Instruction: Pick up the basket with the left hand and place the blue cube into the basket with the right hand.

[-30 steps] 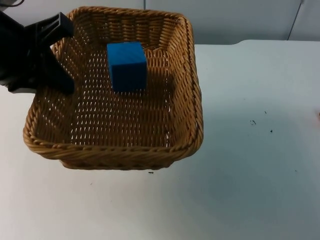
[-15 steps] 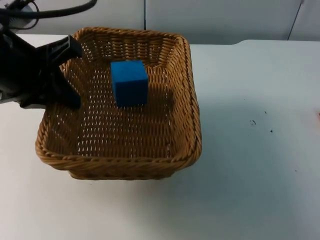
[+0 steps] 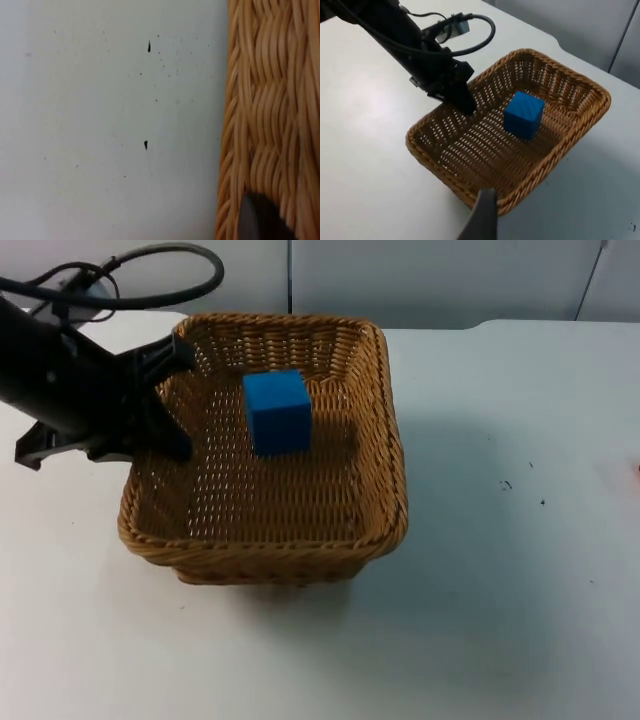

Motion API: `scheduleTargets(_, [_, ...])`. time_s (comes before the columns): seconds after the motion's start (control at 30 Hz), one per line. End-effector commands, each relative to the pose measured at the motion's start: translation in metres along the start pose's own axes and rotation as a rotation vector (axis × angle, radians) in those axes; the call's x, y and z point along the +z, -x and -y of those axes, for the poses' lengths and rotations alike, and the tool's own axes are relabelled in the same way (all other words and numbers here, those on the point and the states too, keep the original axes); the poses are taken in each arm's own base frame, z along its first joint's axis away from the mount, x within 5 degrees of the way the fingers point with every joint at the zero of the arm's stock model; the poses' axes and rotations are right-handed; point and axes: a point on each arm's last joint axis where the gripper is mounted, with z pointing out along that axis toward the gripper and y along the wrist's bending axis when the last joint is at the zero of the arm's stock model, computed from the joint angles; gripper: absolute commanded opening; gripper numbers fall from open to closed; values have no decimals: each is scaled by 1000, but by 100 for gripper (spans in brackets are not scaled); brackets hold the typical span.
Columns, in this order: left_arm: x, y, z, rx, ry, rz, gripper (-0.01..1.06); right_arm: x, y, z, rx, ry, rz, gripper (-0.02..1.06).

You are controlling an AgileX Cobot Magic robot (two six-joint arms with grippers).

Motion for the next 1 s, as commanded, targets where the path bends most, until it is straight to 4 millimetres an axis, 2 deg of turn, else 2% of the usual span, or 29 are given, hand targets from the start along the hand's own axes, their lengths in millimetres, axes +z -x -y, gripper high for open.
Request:
scheduleTargets(0.0, [6,5,0,-31,-27,-1,4,-16,-5,0,11,1,67,78])
scheduleTargets(0.07, [17,5,-1,-30,-25,-15,4,-32,-10,0,19,-1,120,78])
scheduleTargets(0.3, [44,8,4,-16,-39,-36,4,-54,-18,0,22,-5,168,78])
scheduleTargets(0.5, [50,12,-2,-45,3,11,4,-53,-23,0,24,-2,117,78])
scheduleTargets(0.97, [50,12,-4,4,23,17,4,-54,-22,0,24,-2,132,78])
